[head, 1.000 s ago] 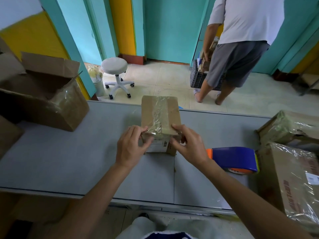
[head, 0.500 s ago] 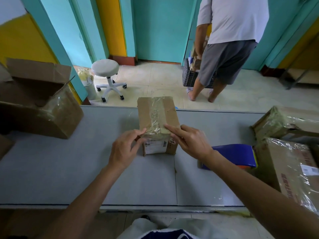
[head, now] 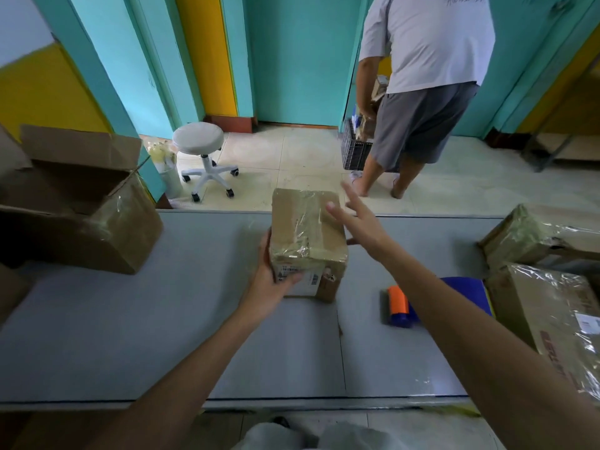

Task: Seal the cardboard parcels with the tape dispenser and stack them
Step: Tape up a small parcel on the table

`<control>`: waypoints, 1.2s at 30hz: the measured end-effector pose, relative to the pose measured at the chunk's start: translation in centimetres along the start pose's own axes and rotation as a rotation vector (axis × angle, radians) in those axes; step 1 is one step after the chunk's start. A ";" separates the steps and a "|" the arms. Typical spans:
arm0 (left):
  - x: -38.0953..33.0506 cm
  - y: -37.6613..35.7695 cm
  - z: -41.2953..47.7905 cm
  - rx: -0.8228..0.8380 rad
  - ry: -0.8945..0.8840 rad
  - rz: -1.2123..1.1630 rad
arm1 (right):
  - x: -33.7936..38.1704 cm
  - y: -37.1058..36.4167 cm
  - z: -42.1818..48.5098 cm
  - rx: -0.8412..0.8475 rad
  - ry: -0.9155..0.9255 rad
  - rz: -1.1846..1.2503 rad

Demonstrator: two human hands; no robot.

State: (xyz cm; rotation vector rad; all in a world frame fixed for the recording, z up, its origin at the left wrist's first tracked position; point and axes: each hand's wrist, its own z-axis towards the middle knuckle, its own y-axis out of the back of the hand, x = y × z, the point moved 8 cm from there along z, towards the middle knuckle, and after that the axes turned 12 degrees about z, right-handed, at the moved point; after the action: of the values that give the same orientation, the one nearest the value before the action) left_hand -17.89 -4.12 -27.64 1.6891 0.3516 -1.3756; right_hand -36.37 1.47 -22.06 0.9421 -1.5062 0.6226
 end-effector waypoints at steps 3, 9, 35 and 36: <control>-0.1 0.7 0.6 -0.054 -0.004 0.067 | -0.9 -1.2 0.2 0.023 -0.069 0.125; -7.7 0.4 2.9 -0.015 -0.157 0.148 | 3.6 3.9 0.6 -0.043 0.070 0.134; -15.3 -26.5 5.6 0.442 -0.039 -0.153 | 0.9 26.6 -1.4 -0.214 0.205 -1.055; -15.2 -26.4 5.5 0.442 -0.049 -0.141 | 1.0 26.9 -1.3 -0.221 0.203 -1.032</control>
State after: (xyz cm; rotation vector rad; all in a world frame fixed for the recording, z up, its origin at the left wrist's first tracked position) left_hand -44.88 10.91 -26.06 2.0111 0.1451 -1.6871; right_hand -58.13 16.58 -17.34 1.2654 -0.7189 -0.1944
